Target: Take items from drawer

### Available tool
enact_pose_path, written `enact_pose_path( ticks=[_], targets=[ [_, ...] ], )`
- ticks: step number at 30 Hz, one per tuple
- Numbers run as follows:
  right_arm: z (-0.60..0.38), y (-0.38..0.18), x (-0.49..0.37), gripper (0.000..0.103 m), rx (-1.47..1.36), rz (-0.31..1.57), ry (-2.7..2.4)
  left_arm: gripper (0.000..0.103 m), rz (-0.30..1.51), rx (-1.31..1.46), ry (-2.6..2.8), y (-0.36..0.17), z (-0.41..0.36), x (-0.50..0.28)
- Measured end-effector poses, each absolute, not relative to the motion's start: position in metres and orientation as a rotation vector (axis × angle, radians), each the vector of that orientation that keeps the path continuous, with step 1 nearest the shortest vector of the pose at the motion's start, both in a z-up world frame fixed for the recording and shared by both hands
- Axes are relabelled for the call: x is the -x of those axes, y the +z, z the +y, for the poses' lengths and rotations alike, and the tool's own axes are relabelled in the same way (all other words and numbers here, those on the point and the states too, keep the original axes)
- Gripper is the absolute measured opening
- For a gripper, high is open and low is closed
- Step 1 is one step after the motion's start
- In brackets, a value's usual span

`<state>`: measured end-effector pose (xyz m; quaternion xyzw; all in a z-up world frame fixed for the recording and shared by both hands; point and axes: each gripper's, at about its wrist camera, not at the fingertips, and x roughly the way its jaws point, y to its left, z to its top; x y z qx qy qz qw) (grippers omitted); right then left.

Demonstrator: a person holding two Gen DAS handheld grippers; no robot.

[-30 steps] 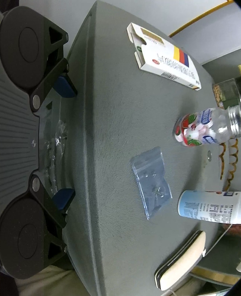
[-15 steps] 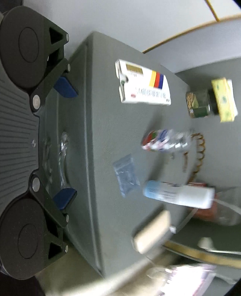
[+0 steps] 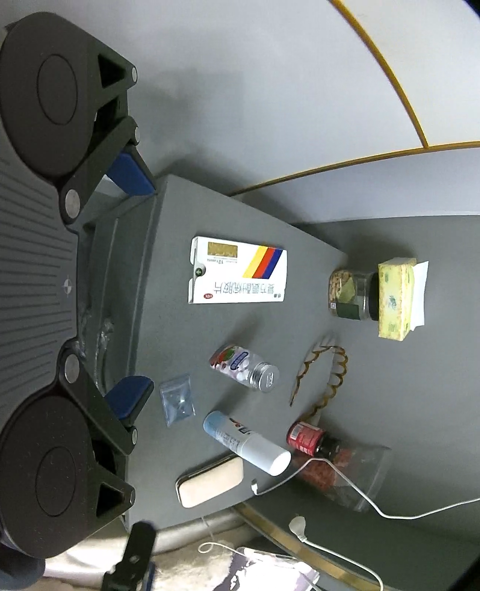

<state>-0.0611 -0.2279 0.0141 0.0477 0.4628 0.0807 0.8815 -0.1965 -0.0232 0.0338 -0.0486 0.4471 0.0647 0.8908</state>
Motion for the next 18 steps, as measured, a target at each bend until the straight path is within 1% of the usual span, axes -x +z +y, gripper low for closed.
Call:
enact_pose_path(
  ticks=[3, 8, 18],
  targets=[
    [-0.207, 0.017, 0.059, 0.096, -0.030, 0.996, 0.157, 0.103, 0.941, 0.080, 0.122, 0.043, -0.025, 0.195],
    [-0.200, 0.010, 0.059, 0.096, -0.036, 1.032, 0.137, 0.103, 0.957, 0.092, 0.101, 0.045, -0.027, 0.210],
    [-0.201, 0.018, 0.059, 0.096, -0.029, 1.019, 0.124, 0.103, 0.963, 0.055, 0.082, 0.043, -0.034, 0.210]
  ],
)
